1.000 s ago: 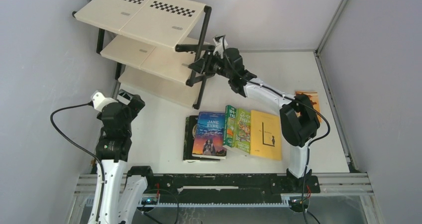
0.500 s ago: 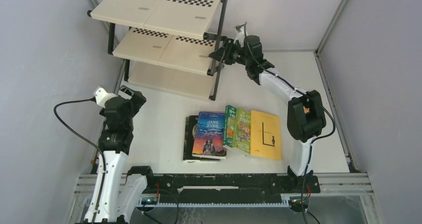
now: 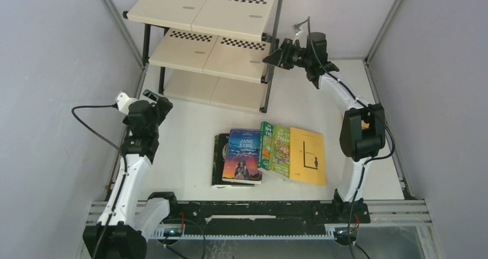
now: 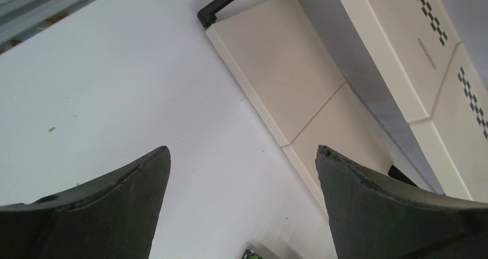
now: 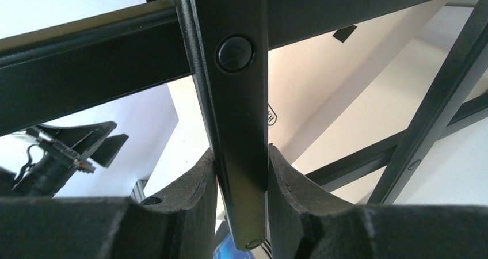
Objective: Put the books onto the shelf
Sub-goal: Move the shelf to the center of the board.
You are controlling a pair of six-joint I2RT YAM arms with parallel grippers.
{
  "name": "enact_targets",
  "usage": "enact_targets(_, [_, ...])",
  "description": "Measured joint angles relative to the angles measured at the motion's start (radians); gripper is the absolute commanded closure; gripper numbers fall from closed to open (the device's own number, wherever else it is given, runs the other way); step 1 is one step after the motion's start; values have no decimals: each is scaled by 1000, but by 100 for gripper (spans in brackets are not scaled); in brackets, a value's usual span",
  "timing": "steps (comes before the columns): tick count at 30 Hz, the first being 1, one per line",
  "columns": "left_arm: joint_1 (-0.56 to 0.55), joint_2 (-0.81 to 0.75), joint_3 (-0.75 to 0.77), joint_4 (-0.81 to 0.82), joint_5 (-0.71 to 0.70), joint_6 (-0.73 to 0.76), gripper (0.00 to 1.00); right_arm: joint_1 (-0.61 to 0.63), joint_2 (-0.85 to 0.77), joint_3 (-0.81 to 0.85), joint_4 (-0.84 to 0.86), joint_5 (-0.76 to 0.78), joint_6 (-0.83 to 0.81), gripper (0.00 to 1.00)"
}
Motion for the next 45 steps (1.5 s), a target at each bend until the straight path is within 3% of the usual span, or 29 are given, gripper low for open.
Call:
enact_targets(8, [1,155,3,128,47,-79,0,-120,-11,15,-87,-103,-38,95])
enact_targets(17, [-6,332,14,396,142,-232,0,-239,-26,32,-197,-207,-100,95])
enact_targets(29, [-57,584,221,641,239,-308,0,-380,35,181,-339,-309,-153,93])
enact_targets(33, [-58,669,331,642,260,-270,0,-383,54,182,-341,-323,-159,93])
enact_targets(45, [-61,889,648,492,266,50,0,-385,72,187,-335,-345,-161,92])
